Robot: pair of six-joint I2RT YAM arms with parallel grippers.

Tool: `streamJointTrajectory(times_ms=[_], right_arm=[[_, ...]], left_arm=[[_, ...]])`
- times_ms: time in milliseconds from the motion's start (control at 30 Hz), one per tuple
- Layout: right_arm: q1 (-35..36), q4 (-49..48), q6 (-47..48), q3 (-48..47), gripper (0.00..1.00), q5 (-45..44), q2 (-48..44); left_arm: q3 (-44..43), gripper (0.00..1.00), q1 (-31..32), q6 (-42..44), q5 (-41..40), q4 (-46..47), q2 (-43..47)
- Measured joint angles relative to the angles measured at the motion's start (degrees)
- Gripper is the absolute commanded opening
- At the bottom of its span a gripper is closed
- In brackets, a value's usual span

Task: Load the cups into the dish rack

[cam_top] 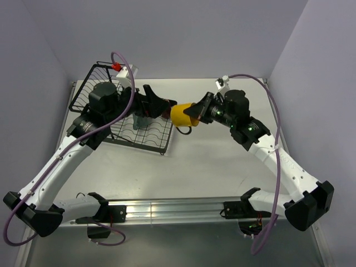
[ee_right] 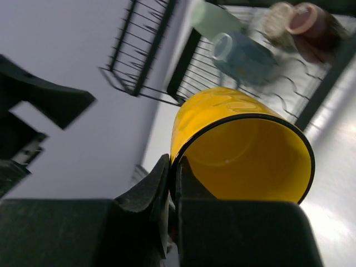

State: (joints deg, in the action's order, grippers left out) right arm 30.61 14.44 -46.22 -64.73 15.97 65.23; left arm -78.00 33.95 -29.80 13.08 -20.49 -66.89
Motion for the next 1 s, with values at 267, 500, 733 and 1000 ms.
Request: streamJointTrajectory(times_ms=[267, 500, 733, 1000], right_arm=[[-5.33, -22.25, -9.84, 5.07, 0.0, 14.62, 0.87], [-5.86, -39.87, -19.76, 8.33, 0.0, 21.68, 1.68], [-6.36, -49.16, -24.52, 11.65, 0.0, 23.58, 1.7], [-7.06, -58.38, -28.94, 14.95, 0.0, 24.22, 1.75]], left_arm=[[2.73, 0.99, -2.19, -3.89, 10.56, 6.88, -0.2], [3.82, 0.99, -2.89, -4.96, 13.73, 9.53, -1.03], [5.62, 0.99, -3.41, -5.57, 14.97, 12.11, -1.2], [8.22, 0.99, -4.28, -8.0, 19.56, 18.95, -1.46]])
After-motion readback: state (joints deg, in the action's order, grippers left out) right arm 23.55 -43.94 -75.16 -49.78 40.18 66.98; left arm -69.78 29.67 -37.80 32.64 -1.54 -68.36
